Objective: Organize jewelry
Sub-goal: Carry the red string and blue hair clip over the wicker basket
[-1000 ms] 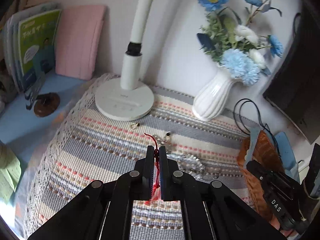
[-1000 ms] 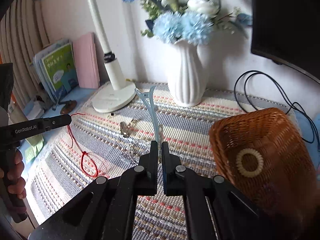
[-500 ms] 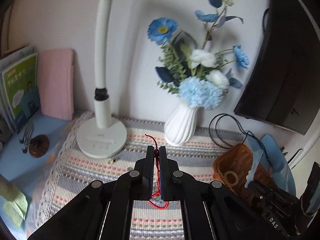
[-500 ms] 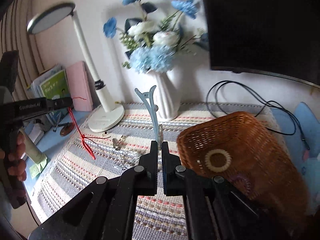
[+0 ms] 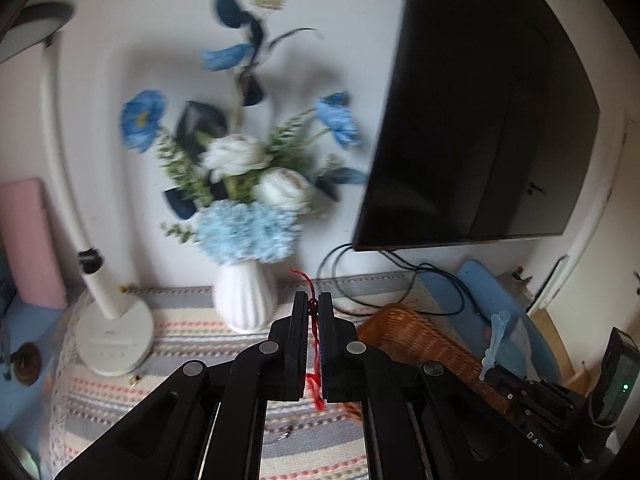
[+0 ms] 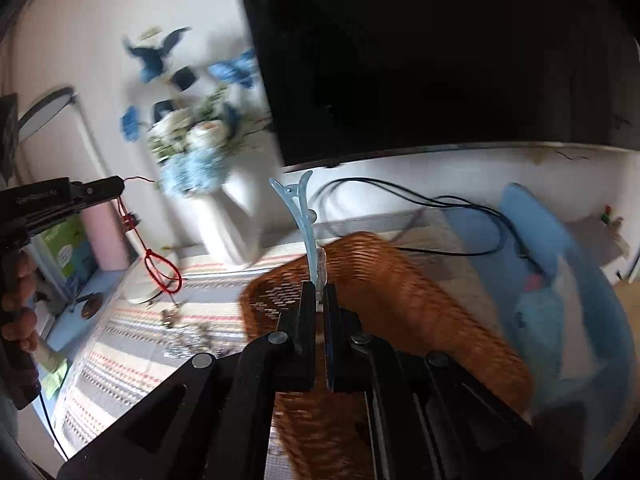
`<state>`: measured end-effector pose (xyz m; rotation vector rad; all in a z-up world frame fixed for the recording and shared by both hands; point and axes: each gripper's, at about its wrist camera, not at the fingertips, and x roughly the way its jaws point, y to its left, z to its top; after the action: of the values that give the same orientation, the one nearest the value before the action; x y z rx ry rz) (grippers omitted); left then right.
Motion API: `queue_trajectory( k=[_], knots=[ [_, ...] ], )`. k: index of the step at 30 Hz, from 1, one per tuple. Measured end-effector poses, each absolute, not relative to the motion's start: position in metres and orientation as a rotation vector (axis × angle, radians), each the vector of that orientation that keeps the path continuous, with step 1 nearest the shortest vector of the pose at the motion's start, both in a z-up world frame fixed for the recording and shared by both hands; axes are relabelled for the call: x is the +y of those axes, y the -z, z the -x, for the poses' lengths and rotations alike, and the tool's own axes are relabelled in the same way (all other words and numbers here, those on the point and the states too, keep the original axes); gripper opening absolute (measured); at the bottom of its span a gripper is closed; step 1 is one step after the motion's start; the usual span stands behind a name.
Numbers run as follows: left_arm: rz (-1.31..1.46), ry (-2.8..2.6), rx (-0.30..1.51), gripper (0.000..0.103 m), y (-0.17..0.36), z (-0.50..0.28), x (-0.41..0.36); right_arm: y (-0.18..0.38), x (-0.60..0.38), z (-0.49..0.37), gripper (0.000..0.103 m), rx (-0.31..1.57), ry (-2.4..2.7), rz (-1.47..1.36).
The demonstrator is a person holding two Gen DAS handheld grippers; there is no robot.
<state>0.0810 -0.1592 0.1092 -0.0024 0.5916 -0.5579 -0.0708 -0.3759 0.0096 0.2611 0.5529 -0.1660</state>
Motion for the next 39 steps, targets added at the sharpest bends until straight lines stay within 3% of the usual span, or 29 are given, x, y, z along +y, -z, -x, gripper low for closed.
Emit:
queue_trajectory(
  k=[18, 39],
  knots=[
    [-0.124, 0.743, 0.718, 0.005, -0.063, -0.064, -0.283, 0.009, -0.447, 0.097, 0.004, 0.602, 0.297, -0.306],
    [-0.239, 0.746, 0.850, 0.005, -0.008, -0.061, -0.325, 0.040, -0.441, 0.056, 0.004, 0.712, 0.238, -0.302]
  ],
)
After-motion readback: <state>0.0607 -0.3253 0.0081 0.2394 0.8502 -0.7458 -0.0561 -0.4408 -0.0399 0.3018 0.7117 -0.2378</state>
